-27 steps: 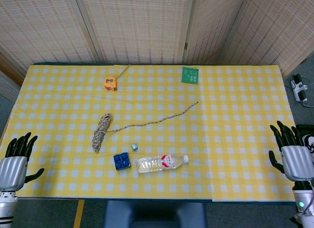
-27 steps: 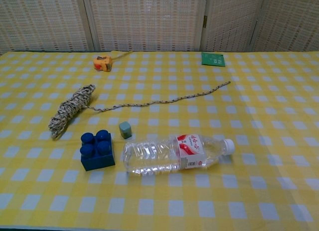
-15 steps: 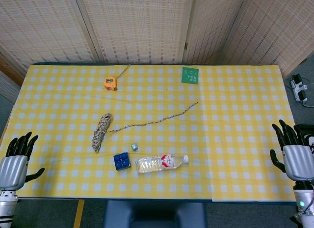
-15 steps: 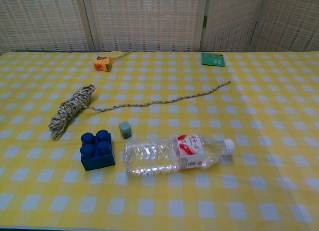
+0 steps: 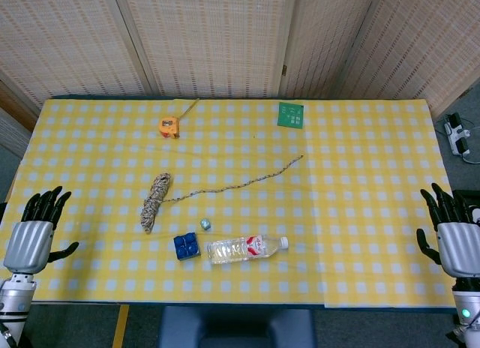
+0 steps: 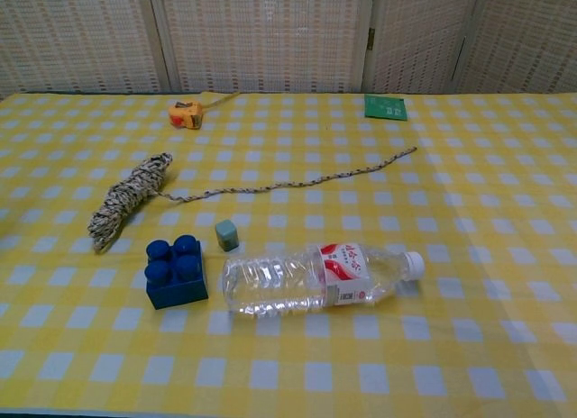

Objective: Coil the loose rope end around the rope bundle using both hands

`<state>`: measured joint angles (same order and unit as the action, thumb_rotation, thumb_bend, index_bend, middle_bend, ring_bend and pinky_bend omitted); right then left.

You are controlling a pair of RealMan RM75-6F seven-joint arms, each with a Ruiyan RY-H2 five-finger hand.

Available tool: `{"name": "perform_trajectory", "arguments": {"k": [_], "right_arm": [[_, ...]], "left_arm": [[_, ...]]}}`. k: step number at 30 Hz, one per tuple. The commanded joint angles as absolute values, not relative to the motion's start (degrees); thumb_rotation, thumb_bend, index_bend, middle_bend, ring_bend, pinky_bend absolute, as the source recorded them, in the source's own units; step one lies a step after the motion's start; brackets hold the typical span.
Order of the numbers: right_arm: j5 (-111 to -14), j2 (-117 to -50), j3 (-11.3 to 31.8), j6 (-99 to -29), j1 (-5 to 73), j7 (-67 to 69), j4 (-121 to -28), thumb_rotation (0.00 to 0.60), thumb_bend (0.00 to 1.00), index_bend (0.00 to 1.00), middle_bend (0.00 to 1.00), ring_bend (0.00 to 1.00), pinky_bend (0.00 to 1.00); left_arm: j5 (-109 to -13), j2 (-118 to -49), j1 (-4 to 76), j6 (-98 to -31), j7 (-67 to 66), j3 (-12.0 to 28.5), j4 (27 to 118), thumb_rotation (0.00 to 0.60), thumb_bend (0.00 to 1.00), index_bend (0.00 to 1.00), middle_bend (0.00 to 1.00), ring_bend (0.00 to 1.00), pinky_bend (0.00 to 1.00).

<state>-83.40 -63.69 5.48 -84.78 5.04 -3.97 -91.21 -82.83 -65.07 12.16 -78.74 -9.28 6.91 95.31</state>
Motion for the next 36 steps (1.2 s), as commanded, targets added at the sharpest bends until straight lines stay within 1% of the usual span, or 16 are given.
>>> {"name": "perform_trajectory", "arguments": {"k": [1, 5, 9, 15, 19, 26, 36], "right_arm": [[-83.6, -63.6, 5.4, -84.9, 5.0, -3.4, -91.4, 0.600, 0.51, 0.00, 0.01, 0.09, 0.00], [-84.1, -63.6, 5.2, -85.4, 4.7, -2.7, -91.0, 0.600, 0.51, 0.00, 0.00, 0.09, 0.00], [-84.3, -63.5, 4.9, -85.4, 4.5, -1.9, -91.0, 0.600, 0.51, 0.00, 0.01, 0.09, 0.00], [-85.0, -63.2, 4.6, -85.9, 4.1, -0.6, -90.6, 0.600, 0.51, 0.00, 0.01, 0.10, 0.00], [-85.2, -63.1, 4.5, -85.9, 4.0, -0.2, -90.5, 0.600, 0.51, 0.00, 0.01, 0.10, 0.00], [-85.1, -63.1, 4.5, -85.7, 4.0, 0.3, -90.1, 0.600, 0.51, 0.00, 0.01, 0.10, 0.00], [-84.8, -63.2, 4.5, -85.0, 4.2, 0.5, -89.8, 0.600, 0.51, 0.00, 0.01, 0.10, 0.00]], "left_arm": [[-81.6, -64.7, 15.8, -74.6, -8.4, 8.9, 96.2, 0.600, 0.19, 0.10, 0.06, 0.06, 0.00], [-79.7, -65.3, 20.1, -69.5, -9.4, 10.6, 96.2, 0.600, 0.19, 0.11, 0.07, 0.06, 0.00], [-77.3, -67.4, 24.7, -64.9, -11.5, 12.4, 94.4, 0.600, 0.19, 0.11, 0.09, 0.08, 0.00], [-71.9, -70.7, 30.2, -57.9, -12.9, 13.9, 93.8, 0.600, 0.19, 0.11, 0.09, 0.09, 0.00], [-68.2, -74.0, 33.5, -54.7, -14.2, 14.4, 92.3, 0.600, 0.19, 0.11, 0.09, 0.09, 0.00], [-61.8, -79.8, 38.1, -51.2, -17.7, 14.4, 88.3, 0.600, 0.19, 0.10, 0.09, 0.07, 0.00], [-52.8, -87.4, 41.4, -50.4, -22.1, 13.2, 80.0, 0.600, 0.19, 0.09, 0.09, 0.07, 0.01]]}}
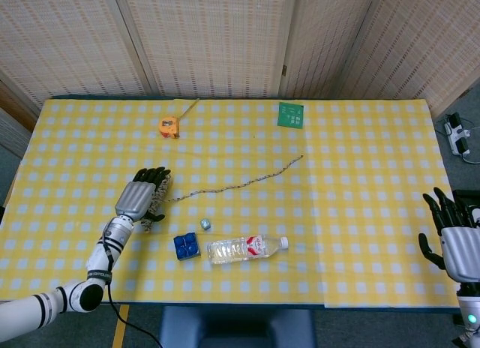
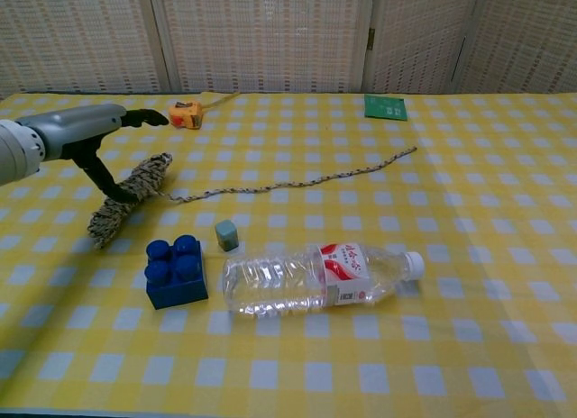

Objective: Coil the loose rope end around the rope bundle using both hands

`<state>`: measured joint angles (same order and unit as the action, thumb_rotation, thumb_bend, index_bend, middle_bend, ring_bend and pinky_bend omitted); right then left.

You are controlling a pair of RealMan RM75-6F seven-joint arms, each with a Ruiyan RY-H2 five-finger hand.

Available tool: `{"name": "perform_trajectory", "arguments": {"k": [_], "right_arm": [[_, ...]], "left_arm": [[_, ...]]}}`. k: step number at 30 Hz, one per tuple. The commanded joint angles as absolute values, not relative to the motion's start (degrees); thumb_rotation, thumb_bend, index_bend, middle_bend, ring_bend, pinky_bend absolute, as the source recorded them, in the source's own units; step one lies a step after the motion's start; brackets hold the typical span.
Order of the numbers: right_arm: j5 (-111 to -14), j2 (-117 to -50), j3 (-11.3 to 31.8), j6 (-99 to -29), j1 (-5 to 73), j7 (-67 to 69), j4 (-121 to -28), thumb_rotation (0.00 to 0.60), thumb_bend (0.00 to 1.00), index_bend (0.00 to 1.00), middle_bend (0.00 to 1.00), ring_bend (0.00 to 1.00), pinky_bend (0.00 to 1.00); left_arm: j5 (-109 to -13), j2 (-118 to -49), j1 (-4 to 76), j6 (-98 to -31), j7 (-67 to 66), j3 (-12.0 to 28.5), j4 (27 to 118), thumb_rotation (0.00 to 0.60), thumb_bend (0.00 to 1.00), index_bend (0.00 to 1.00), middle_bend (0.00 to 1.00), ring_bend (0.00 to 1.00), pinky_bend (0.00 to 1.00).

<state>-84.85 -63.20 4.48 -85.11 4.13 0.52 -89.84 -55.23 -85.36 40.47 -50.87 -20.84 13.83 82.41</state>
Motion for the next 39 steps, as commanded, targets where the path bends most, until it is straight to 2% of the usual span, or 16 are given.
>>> {"name": "perform_trajectory", "arguments": {"k": [1, 14, 18, 21, 27, 39], "right_arm": [[-84.7, -63.2, 4.5, -85.0, 4.2, 0.5, -89.8, 0.600, 0.51, 0.00, 0.01, 0.10, 0.00], [-84.2, -63.2, 4.7, -84.2, 4.5, 0.1, -90.0, 0.600, 0.51, 0.00, 0.01, 0.10, 0.00], [-84.0, -63.2, 4.6, -83.6, 4.7, 0.0, -90.1, 0.600, 0.51, 0.00, 0.01, 0.10, 0.00], [-84.0, -63.3, 4.6, -83.4, 4.8, -0.2, -90.1, 0.600, 0.51, 0.00, 0.01, 0.10, 0.00], [-83.8, -63.2, 4.7, -83.3, 4.9, -0.4, -90.4, 0.600, 0.51, 0.00, 0.01, 0.10, 0.00], [-83.6, -63.2, 4.5, -83.5, 4.5, -0.3, -90.5, 0.600, 0.51, 0.00, 0.01, 0.10, 0.00]], "left_arm": [[-52.3, -87.9, 41.5, -50.2, -22.1, 13.1, 79.3, 0.600, 0.19, 0.09, 0.09, 0.07, 0.01], [-47.0, -94.3, 42.2, -52.9, -26.3, 11.9, 67.3, 0.600, 0.19, 0.15, 0.10, 0.11, 0.06], [-46.0, -95.1, 41.7, -52.3, -24.2, 12.8, 65.3, 0.600, 0.19, 0.23, 0.16, 0.18, 0.15], [-46.1, -95.2, 41.3, -51.4, -21.7, 13.4, 64.8, 0.600, 0.19, 0.31, 0.25, 0.25, 0.28], [-47.5, -95.9, 40.7, -51.1, -19.2, 13.4, 63.2, 0.600, 0.19, 0.41, 0.38, 0.37, 0.44], [-50.4, -97.0, 39.6, -51.1, -13.0, 14.4, 60.9, 0.600, 0.27, 0.50, 0.47, 0.46, 0.52]]}}
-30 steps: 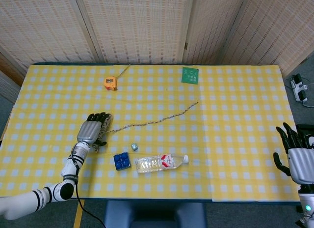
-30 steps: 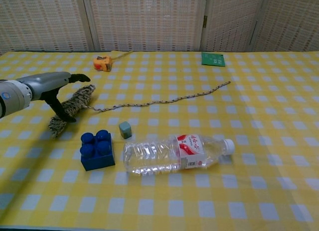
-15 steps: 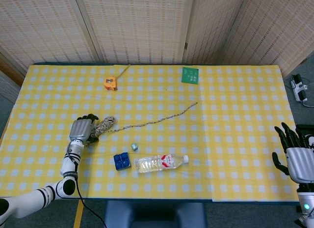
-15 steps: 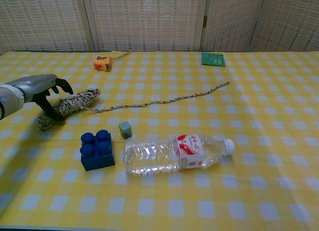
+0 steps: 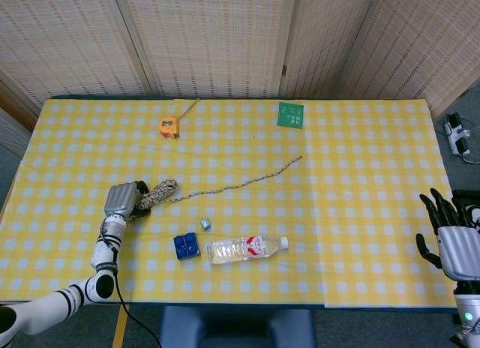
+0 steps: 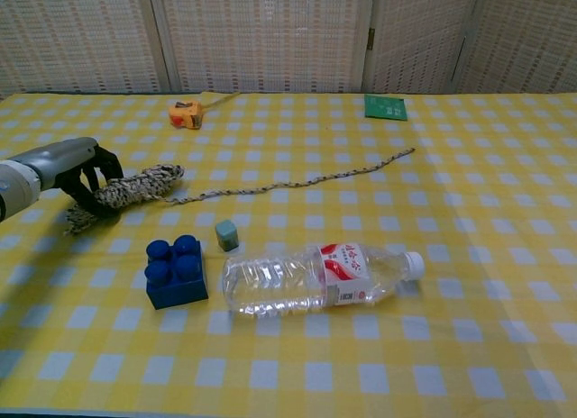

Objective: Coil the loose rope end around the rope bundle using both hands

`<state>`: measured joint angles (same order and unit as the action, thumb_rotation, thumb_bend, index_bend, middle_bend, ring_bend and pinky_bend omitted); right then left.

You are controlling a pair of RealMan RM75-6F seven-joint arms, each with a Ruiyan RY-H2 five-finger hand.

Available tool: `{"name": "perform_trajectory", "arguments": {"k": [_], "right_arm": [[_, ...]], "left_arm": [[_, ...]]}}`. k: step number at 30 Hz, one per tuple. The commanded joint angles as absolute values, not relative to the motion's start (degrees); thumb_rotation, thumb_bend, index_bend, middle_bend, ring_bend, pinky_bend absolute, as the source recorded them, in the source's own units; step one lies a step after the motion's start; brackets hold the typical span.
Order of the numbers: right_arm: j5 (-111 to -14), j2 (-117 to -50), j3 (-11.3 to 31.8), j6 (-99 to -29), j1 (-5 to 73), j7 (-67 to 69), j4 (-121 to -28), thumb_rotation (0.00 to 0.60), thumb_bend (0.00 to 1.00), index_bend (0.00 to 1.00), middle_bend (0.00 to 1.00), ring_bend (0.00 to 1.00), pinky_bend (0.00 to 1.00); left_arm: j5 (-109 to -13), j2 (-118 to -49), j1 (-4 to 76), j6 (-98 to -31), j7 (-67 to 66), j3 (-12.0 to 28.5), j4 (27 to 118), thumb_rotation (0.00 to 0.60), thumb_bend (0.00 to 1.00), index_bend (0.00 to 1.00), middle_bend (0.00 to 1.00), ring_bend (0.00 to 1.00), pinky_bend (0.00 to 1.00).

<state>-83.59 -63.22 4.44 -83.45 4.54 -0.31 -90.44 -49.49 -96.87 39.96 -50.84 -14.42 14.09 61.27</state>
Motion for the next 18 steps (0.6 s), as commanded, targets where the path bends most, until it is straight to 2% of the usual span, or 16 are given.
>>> {"name": "perform_trajectory", "arguments": {"k": [1, 6, 18], "right_arm": [[-83.6, -63.2, 4.5, -83.6, 4.5, -0.3, -90.5, 0.600, 0.51, 0.00, 0.01, 0.10, 0.00], [-83.7, -63.2, 4.4, -83.6, 4.4, -0.4, -90.5, 0.600, 0.51, 0.00, 0.01, 0.10, 0.00], [-83.9, -63.0, 4.4, -83.2, 4.7, -0.8, -91.0, 0.600, 0.51, 0.00, 0.01, 0.11, 0.00]], "left_arm": [[-50.7, -97.0, 39.6, -51.1, -12.5, 14.5, 60.9, 0.600, 0.28, 0.50, 0.47, 0.47, 0.53], [-51.6, -97.3, 39.4, -50.5, -11.1, 14.6, 59.7, 0.600, 0.33, 0.53, 0.50, 0.50, 0.56], [-61.9, -99.1, 37.4, -52.4, 5.3, 14.2, 54.5, 0.600, 0.55, 0.72, 0.69, 0.66, 0.74]]}}
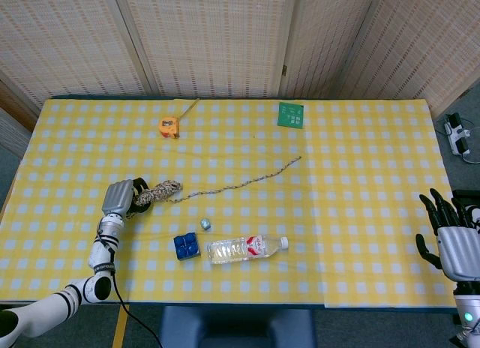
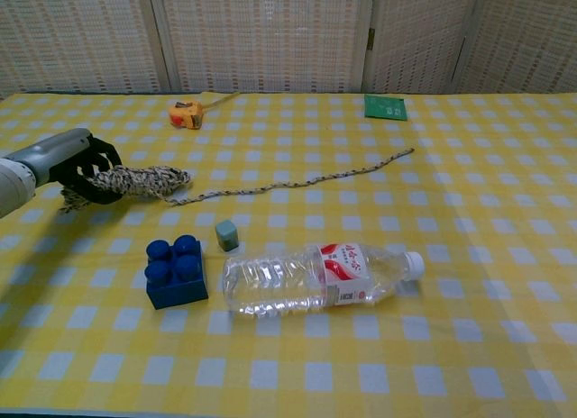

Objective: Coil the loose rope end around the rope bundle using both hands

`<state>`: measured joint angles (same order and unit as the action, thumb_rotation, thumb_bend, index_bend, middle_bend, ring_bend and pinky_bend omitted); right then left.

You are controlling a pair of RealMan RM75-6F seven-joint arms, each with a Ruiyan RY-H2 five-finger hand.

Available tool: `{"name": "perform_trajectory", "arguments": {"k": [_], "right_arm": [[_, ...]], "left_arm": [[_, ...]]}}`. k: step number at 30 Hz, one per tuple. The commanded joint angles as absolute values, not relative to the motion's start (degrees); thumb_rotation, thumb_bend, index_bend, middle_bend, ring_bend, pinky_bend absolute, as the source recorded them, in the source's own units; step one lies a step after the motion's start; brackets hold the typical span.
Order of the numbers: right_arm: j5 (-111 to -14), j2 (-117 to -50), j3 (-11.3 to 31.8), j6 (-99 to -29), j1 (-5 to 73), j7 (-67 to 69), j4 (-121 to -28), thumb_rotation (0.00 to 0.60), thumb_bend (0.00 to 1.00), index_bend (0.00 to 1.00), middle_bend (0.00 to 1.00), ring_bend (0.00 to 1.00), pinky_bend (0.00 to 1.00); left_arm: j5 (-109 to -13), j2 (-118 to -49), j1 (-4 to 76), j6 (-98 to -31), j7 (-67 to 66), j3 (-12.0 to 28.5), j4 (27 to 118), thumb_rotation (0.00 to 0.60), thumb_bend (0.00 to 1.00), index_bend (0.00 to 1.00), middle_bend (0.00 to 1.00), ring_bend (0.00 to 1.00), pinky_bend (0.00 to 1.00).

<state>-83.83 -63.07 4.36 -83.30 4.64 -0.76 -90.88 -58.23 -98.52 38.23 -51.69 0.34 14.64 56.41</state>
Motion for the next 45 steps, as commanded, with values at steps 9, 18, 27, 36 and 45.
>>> {"name": "perform_trajectory", "arguments": {"k": [9, 18, 27, 36, 45], "right_arm": [[-84.9, -62.4, 4.7, -80.1, 7.3, -2.0, -92.2, 0.600, 0.49, 0.01, 0.05, 0.13, 0.00], [-85.3, -62.1, 7.7, -71.7, 15.4, -5.0, -94.3, 0.600, 0.49, 0.18, 0.16, 0.20, 0.04], [-79.3, -66.7, 12.2, -56.1, 28.4, -8.8, -92.2, 0.600, 0.49, 0.29, 0.22, 0.24, 0.09], [-71.0, -76.7, 16.0, -43.0, 42.6, -15.6, -81.7, 0.600, 0.49, 0.29, 0.21, 0.22, 0.09], [-59.1, -86.4, 15.6, -35.2, 53.0, -24.6, -69.0, 0.600, 0.49, 0.30, 0.20, 0.20, 0.09]], "left_arm": [[-72.1, -98.2, 36.3, -55.3, 22.0, 12.0, 53.5, 0.600, 0.61, 0.78, 0.75, 0.71, 0.80], [-80.5, -93.7, 35.9, -60.4, 32.2, 9.8, 60.1, 0.600, 0.61, 0.78, 0.75, 0.72, 0.80], [-83.5, -89.7, 36.2, -62.5, 32.6, 9.1, 67.9, 0.600, 0.62, 0.78, 0.75, 0.72, 0.80], [-83.3, -88.1, 35.8, -62.9, 31.3, 8.6, 71.4, 0.600, 0.62, 0.78, 0.75, 0.72, 0.80], [-83.3, -86.8, 34.9, -63.9, 30.7, 8.2, 73.4, 0.600, 0.61, 0.78, 0.75, 0.72, 0.80]]}}
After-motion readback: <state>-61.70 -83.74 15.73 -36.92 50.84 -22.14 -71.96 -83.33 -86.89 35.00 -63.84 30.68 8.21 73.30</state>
